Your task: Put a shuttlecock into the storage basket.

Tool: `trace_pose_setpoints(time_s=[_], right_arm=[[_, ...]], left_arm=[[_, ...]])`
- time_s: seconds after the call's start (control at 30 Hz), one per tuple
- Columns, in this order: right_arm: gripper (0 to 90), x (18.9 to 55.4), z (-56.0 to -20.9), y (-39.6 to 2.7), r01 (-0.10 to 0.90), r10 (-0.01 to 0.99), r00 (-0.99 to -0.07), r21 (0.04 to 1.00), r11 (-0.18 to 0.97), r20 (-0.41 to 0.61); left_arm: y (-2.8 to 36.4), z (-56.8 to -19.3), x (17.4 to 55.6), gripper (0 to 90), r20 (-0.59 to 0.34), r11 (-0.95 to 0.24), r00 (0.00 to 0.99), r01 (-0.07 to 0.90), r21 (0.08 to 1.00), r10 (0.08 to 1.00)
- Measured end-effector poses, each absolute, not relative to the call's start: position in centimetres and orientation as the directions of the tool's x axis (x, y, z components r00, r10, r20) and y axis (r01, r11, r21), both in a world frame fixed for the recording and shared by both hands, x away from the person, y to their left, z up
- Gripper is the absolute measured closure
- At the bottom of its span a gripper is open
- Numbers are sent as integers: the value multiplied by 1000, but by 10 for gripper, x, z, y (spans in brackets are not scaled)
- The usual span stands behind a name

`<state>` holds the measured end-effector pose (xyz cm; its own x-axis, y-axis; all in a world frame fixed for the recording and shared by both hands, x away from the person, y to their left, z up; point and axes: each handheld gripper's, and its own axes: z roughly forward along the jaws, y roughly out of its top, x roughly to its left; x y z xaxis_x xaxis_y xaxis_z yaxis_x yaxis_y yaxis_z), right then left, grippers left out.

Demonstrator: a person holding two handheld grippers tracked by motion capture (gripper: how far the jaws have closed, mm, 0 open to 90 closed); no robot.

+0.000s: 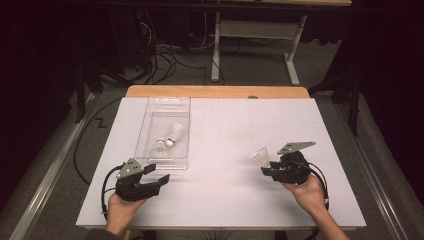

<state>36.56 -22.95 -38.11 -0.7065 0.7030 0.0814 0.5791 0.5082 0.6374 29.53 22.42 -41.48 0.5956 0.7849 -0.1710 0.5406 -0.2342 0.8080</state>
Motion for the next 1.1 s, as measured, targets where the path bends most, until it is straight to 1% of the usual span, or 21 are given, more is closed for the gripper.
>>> trace_pose_setpoints(time_s=[1.1], right_arm=[[657, 327, -385, -236, 506, 671, -738, 714, 484, 68]], left_arm=[[222, -414, 294, 342, -175, -232, 586, 552, 801, 791]])
